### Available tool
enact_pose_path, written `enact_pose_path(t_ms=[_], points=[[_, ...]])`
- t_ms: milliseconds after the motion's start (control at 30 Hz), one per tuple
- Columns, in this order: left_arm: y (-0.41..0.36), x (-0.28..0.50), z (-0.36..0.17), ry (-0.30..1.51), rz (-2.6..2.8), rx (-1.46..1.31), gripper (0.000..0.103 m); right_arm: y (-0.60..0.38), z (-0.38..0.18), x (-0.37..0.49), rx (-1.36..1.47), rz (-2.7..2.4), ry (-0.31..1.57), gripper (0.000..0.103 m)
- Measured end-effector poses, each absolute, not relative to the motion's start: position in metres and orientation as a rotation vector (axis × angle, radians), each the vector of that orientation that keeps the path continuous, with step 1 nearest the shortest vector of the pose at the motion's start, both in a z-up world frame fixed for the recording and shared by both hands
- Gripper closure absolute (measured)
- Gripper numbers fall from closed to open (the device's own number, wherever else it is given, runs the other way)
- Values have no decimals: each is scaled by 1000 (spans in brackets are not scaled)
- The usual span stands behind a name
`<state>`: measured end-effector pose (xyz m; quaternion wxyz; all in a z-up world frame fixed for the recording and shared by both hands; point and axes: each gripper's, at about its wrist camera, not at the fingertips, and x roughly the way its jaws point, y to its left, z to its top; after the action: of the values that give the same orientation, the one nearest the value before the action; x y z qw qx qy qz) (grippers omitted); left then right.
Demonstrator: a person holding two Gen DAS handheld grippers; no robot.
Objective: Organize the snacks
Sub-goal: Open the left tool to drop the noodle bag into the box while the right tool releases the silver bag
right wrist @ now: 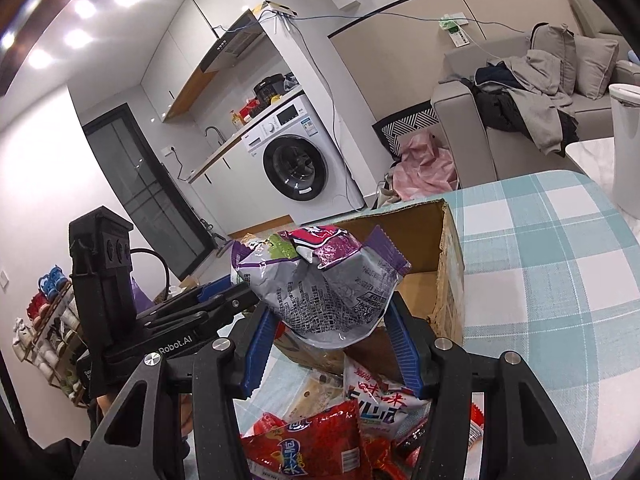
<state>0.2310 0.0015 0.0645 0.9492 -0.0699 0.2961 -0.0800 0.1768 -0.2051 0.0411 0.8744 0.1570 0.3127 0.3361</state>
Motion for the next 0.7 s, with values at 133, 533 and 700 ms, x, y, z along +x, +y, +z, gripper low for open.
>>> enact_pose_path(t_ms=[133, 533, 700], points=[[-1, 238, 62, 619, -167, -139, 50, -200, 37, 186, 298, 682, 671, 47], [15, 206, 64, 581, -92, -170, 5, -206, 42, 171, 265, 612, 620, 15], [20, 174, 65, 536, -76, -167, 1, -216, 40, 156, 309, 630, 645, 3]])
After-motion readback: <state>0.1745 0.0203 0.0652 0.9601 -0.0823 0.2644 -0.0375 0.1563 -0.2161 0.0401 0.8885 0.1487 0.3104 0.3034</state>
